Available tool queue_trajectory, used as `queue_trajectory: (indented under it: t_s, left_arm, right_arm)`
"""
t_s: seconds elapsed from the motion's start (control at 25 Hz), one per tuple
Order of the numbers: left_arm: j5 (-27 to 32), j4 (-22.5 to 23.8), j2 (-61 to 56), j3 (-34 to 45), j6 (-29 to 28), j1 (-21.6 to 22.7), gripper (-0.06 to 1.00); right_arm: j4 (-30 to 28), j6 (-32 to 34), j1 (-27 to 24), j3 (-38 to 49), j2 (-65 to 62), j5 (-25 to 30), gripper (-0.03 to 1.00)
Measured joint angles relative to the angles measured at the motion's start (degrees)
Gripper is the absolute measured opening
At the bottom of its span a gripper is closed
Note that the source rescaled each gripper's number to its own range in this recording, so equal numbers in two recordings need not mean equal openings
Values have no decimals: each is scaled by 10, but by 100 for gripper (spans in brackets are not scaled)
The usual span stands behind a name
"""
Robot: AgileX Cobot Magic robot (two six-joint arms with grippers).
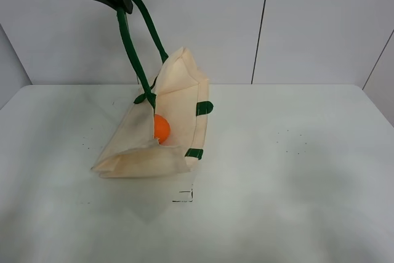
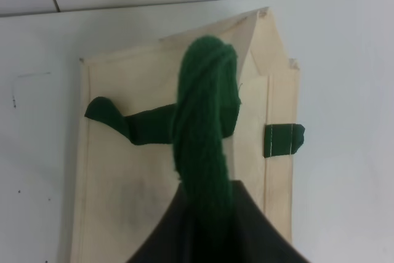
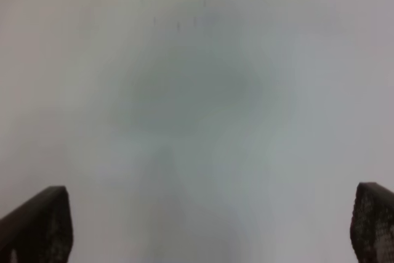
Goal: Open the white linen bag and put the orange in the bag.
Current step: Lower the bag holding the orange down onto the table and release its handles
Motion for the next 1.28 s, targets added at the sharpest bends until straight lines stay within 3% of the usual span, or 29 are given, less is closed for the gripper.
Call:
queue_trajectory:
  t_s: [0.32, 0.72, 0.84, 1.04, 1.12, 1.28]
  left_arm:
    - [0, -5, 13, 0, 4, 0, 0]
    - [-8, -89, 164, 9, 29, 0, 3]
    - [-9, -107, 200, 11, 40, 0, 20]
    - [-20, -98, 209, 32, 48, 0, 71]
    - [-25, -71, 209, 45, 50, 0, 80]
    - [-24, 0, 209, 61, 50, 0, 85]
  right_arm:
    - [-5, 11, 0, 0, -96, 0, 100]
    - [-5, 11, 0, 0, -96, 0, 100]
    - [-5, 11, 0, 0, -96, 0, 100]
    - [-5, 11, 0, 0, -96, 0, 100]
    - [-5, 11, 0, 0, -96, 0, 100]
    - [-5, 11, 0, 0, -96, 0, 100]
